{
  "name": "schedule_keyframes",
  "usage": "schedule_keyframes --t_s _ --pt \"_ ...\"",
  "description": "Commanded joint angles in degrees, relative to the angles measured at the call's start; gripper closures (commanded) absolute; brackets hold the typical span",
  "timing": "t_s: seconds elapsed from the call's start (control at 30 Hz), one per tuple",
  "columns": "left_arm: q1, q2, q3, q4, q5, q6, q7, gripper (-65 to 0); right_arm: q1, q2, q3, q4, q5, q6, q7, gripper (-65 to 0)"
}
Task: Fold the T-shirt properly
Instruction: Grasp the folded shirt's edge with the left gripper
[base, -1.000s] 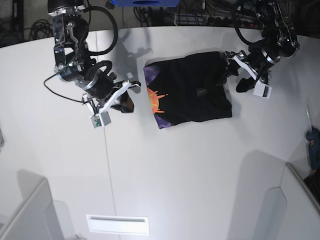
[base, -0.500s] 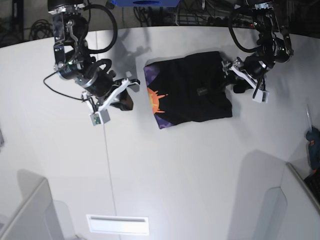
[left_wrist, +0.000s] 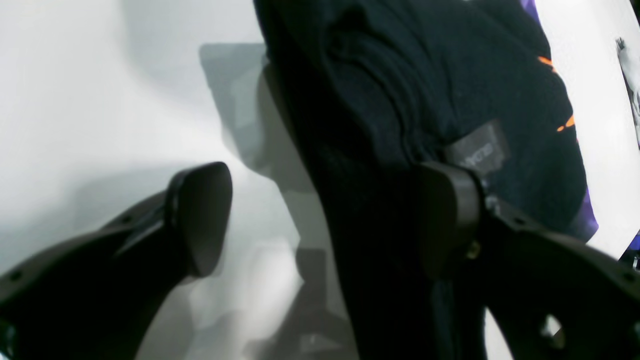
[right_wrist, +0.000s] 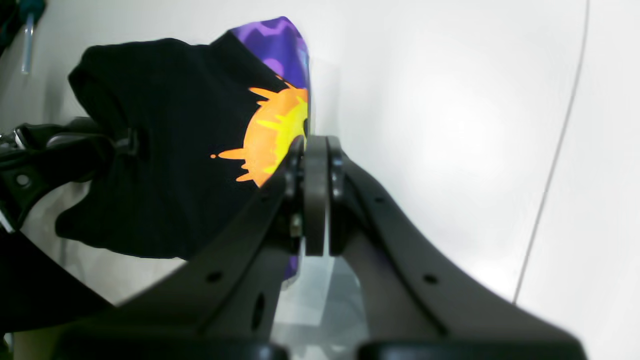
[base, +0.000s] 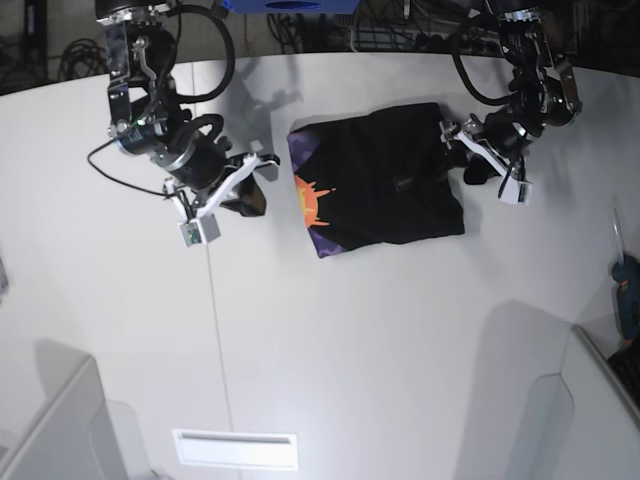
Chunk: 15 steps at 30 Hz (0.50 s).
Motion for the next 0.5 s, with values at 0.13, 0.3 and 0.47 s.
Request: schedule_keyframes --t_s 0.13,0.3,0.47 --pt "-0.04 -0.53 0.66 0.38 0.21 -0.04 0.52 -38.5 0.44 0.14 0.22 0.77 0.83 0.55 1.22 0.0" --pt "-0.04 -0.71 5.23 0.38 0.21 -0.04 0.35 -16.8 0.09 0.14 0.31 0.77 0.83 0.55 1.22 0.0" --pt "-0.12 -0.71 6.28 0.65 0.3 -0.04 0.43 -0.8 -0.08 0.14 0.4 0.77 0.83 0.55 1.22 0.0"
